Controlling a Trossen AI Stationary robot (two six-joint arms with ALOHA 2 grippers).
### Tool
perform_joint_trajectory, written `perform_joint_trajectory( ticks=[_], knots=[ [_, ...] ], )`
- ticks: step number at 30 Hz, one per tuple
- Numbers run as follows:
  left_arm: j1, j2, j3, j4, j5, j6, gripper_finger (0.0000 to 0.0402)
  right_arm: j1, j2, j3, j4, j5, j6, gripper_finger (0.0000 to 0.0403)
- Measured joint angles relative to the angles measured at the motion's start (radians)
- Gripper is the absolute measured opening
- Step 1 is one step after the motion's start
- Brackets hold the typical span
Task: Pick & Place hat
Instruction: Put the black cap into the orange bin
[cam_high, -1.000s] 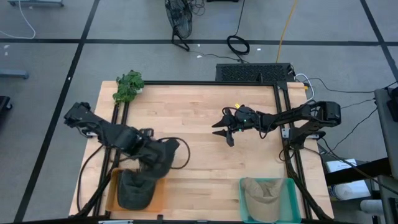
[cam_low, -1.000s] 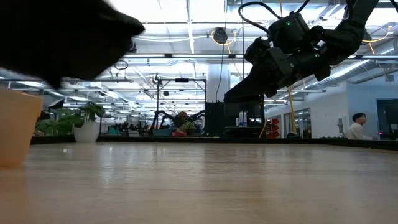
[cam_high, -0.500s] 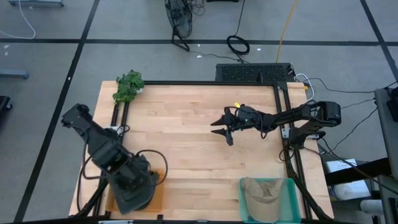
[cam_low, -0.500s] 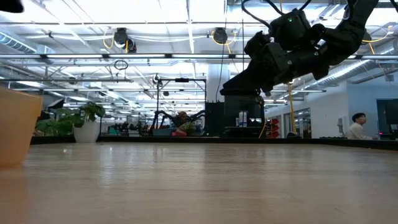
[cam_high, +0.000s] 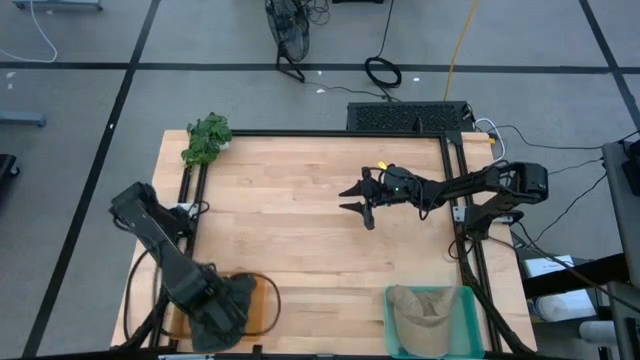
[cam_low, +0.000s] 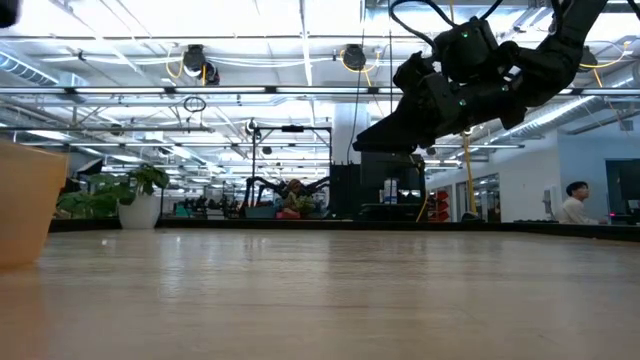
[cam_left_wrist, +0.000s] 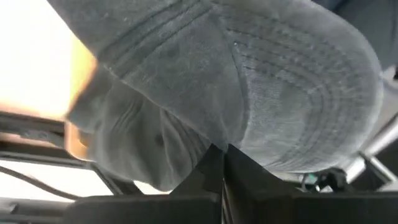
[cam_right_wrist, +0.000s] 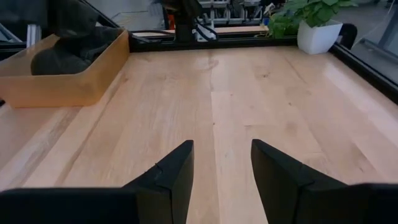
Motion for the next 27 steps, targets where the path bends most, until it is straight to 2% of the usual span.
perform_joint_trajectory(
  ticks=[4,14,20,27],
  knots=[
    [0.0,0.064,0.0,0.041,0.056,0.035,0.0005,-0.001,0.0,0.0,0.019,-0.001,0.0,0.0139],
    [0.009,0.154,0.0,0.046,0.069,0.101,0.0007,0.0,0.0,0.0,0.048,-0.003,0.003,0.0139],
    [0.031,0.156,0.0,-0.052,0.145,0.138,0.0007,0.0,0.0,0.0,0.053,-0.003,0.003,0.0139],
    [0.026,0.159,0.0,0.029,0.052,0.292,0.0015,0.0,0.0,0.0,0.053,-0.004,0.003,0.0139]
  ],
)
